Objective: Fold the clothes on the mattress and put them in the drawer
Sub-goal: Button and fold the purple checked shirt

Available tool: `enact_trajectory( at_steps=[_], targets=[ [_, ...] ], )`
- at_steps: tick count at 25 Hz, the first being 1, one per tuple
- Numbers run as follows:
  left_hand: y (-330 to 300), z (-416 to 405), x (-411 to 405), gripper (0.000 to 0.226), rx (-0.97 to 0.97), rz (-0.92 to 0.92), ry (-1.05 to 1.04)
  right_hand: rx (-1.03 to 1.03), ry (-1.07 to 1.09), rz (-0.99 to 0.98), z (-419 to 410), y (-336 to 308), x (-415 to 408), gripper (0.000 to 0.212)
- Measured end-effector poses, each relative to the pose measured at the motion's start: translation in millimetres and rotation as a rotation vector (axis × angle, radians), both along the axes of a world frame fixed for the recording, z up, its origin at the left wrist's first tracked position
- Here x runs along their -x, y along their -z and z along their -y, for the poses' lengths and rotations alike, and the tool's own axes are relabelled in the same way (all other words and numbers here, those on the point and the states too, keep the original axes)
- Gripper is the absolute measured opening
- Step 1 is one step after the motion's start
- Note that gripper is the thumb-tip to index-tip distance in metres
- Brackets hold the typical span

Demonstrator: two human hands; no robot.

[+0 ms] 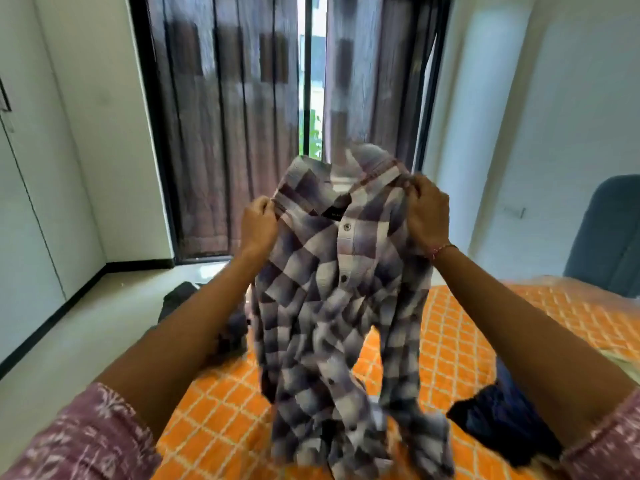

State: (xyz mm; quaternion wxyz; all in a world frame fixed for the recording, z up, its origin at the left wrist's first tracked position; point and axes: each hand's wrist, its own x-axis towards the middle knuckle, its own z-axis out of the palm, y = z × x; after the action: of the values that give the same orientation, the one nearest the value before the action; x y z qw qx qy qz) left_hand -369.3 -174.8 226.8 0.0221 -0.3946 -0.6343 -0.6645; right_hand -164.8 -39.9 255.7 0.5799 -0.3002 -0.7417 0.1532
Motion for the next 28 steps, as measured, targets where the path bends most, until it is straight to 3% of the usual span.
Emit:
enact_trajectory(
  at_steps=[2,4,6,7,9,11,13,15,17,18,20,23,24,25,27,28],
  targets=[
    [-26,10,-2,0.026,-0.024,0.040,0.210,0.014,-0.153,-0.004,0,-25,-17,0.020],
    [-28,28,7,0.021,0.265,-0.090,0.385,0.229,-0.403,0.385,-2,-33,-45,0.016],
    [-18,35,13,0.015,0.648,-0.389,0.369,0.334,-0.364,0.813,-6,-25,-67,0.012],
    [-14,32,11,0.015,0.720,-0.578,0.265,0.252,-0.250,0.911,-9,-20,-69,0.006],
    [-15,23,-7,0.024,0.520,-0.789,-0.015,-0.026,0.031,0.829,-8,-13,-62,0.017],
    [-21,21,-17,0.036,0.213,-0.590,-0.006,-0.207,0.256,0.549,4,-12,-62,0.028],
    [-14,23,-10,0.036,0.250,-0.490,0.097,-0.322,0.373,0.484,13,-7,-71,0.027],
    [4,29,-6,0.031,0.478,-0.717,0.009,-0.254,0.412,0.622,18,5,-73,0.021],
    [9,31,-10,0.016,0.541,-0.899,-0.219,-0.036,0.338,0.500,16,10,-62,0.017],
    [7,30,-16,0.009,0.488,-0.889,-0.302,0.086,0.267,0.368,16,5,-56,0.017],
    [-5,24,-19,0.013,0.397,-0.626,-0.312,0.129,0.113,0.157,9,-5,-52,0.015],
    [-12,16,-8,0.027,0.252,-0.019,-0.026,-0.017,0.050,0.351,-3,-17,-65,0.015],
    [-12,18,-6,0.025,0.238,-0.031,-0.001,-0.057,0.107,0.464,-7,-16,-70,0.019],
    [-10,21,-2,0.026,0.272,-0.215,-0.018,-0.078,0.176,0.530,-12,-15,-74,0.023],
    [-3,25,3,0.045,0.457,-0.527,-0.007,-0.055,0.266,0.590,-18,-12,-79,0.017],
    [0,27,2,0.046,0.594,-0.561,0.020,-0.039,0.280,0.623,-20,-10,-80,0.012]
  ],
)
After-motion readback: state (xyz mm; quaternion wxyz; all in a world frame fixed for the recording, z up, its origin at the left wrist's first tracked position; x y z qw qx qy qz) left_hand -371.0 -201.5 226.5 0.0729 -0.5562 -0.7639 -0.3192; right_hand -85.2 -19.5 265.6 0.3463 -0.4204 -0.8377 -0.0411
